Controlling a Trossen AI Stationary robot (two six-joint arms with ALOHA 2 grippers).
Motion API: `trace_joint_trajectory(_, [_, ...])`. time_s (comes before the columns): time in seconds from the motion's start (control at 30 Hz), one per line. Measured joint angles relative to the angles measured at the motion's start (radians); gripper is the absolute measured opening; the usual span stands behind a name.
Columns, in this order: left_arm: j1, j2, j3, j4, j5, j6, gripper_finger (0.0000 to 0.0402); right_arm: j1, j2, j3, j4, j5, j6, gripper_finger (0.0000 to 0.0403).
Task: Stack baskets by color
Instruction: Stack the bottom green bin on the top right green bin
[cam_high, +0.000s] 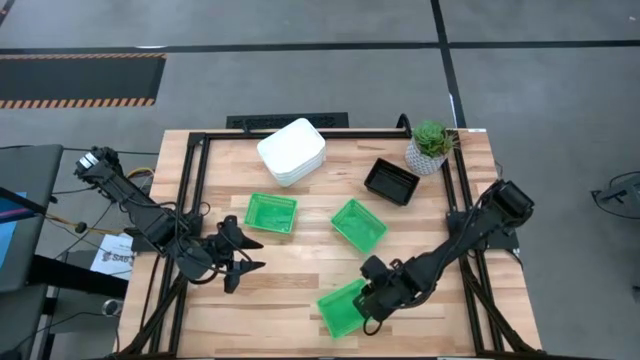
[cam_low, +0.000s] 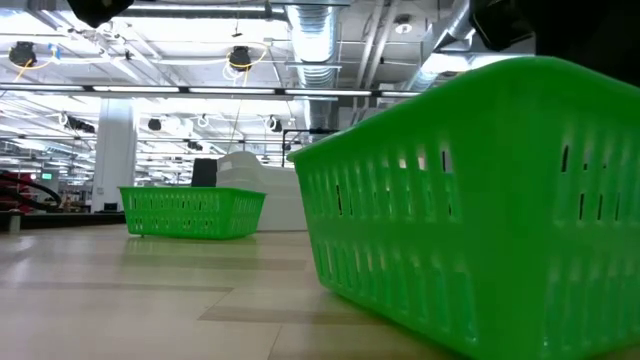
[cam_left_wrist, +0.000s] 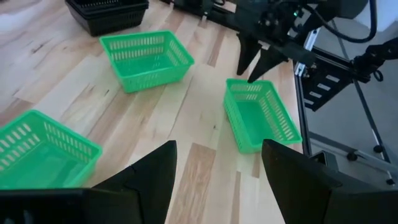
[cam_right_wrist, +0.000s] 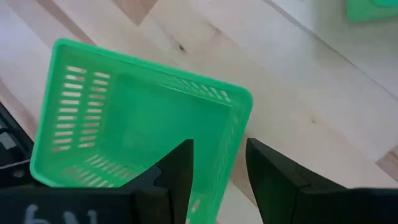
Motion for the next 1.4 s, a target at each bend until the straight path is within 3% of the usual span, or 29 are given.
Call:
trace_joint_trajectory(0.47, [0.0, 0.0, 0.0, -0.005, -0.006, -0.017, 0.0224, 0.001, 0.116, -0.001, 0.017, -0.063, 0.058, 0.0164])
trace_joint_trajectory(0.6, [0.0, 0.0, 0.0, -0.006, -0.007, -0.016, 0.0224, 0.0, 0.113, 0.0, 0.017, -0.063, 0.088, 0.0115])
trace_joint_trajectory(0.73, [0.0, 0.0, 0.0, -0.005, -0.026, -0.011, 0.0224, 0.0, 0.106, 0.0, 0.012, -0.06, 0.105, 0.0026])
trace_joint_trajectory(0.9, [0.005, 0.0, 0.0, -0.004, -0.033, 0.001, 0.0224, -0.001, 0.101, 0.001, 0.022, -0.05, 0.105, 0.001])
trace_joint_trajectory(1.13, [0.006, 0.0, 0.0, -0.004, -0.036, -0.008, 0.0224, 0.025, -0.045, 0.002, -0.137, 0.277, 0.265, 0.0007])
trace_joint_trajectory(1.2, [0.006, 0.0, 0.0, -0.004, -0.037, -0.008, 0.0224, 0.044, -0.092, 0.001, -0.236, 0.432, 0.381, 0.0007])
trace_joint_trajectory(1.3, [0.006, 0.0, 0.0, -0.004, -0.064, -0.009, 0.0224, 0.07, -0.141, 0.002, -0.482, 0.648, 0.682, 0.0007])
trace_joint_trajectory(1.4, [0.007, 0.0, 0.0, -0.004, -0.089, -0.02, 0.0224, 0.033, -0.168, 0.0, -0.579, 0.68, 0.744, 0.0006])
